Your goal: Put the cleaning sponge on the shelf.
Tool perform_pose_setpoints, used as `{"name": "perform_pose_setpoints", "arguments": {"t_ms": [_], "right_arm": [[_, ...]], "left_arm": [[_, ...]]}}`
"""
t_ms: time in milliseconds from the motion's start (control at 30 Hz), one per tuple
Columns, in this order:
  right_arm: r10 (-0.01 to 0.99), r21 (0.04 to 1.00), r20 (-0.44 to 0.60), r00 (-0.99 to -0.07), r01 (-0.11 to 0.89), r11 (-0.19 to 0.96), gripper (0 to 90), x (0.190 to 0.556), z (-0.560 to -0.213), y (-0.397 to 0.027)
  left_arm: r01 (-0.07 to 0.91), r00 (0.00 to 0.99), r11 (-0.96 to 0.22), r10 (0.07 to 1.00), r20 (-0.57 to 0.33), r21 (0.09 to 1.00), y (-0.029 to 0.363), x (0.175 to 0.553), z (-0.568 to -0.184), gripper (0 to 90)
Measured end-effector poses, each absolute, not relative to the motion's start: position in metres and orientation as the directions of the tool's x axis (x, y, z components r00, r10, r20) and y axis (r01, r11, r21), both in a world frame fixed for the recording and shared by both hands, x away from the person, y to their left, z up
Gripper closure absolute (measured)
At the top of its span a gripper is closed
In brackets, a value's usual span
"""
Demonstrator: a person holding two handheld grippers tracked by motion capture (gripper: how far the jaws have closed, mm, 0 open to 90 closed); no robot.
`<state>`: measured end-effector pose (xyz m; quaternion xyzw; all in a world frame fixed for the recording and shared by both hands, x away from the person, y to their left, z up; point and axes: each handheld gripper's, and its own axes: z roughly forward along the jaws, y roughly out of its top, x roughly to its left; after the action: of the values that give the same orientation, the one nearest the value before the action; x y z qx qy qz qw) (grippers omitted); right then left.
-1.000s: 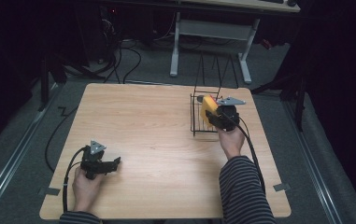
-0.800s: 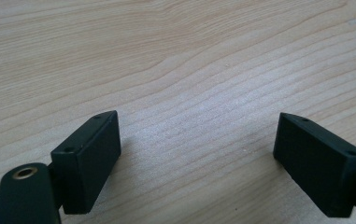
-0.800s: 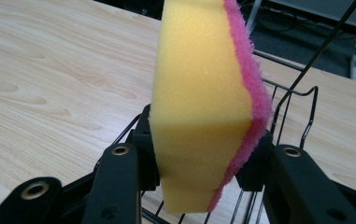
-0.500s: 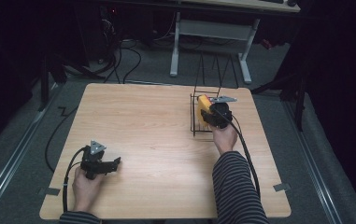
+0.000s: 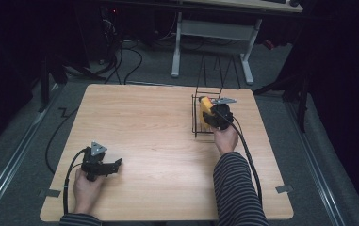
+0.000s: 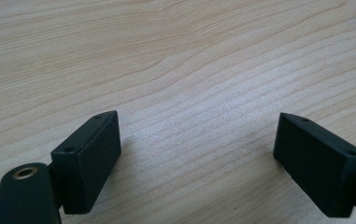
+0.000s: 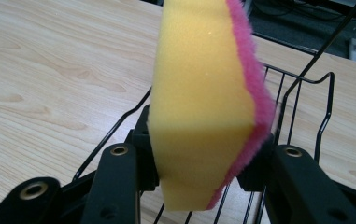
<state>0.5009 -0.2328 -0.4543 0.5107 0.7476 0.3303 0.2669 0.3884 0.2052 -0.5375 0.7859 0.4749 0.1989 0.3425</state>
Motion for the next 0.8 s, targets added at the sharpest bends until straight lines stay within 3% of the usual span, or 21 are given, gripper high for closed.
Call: {"name": "perform_pose_setpoints", "arguments": {"t_ms": [233,267,400,800], "right_arm": [[0.940,0.767,-0.054,-0.336,0.589,0.254,54.1,0.501,-0.455,-0.231],[0.941,0.771,-0.047,-0.334,0.587,0.247,48.3,0.501,-0.455,-0.231],[0.944,0.776,-0.038,-0.328,0.586,0.235,39.7,0.501,-0.455,-0.231],[0.934,0.793,-0.008,-0.357,0.567,0.224,29.0,0.494,-0.445,-0.234]], "left_arm": [[0.610,0.470,-0.314,0.883,-0.013,0.727,0.205,0.388,-0.537,15.5],[0.610,0.470,-0.314,0.883,-0.013,0.727,0.205,0.388,-0.537,15.5],[0.610,0.470,-0.314,0.883,-0.013,0.728,0.205,0.388,-0.538,15.5],[0.610,0.470,-0.315,0.882,-0.013,0.728,0.205,0.388,-0.538,15.5]]}}
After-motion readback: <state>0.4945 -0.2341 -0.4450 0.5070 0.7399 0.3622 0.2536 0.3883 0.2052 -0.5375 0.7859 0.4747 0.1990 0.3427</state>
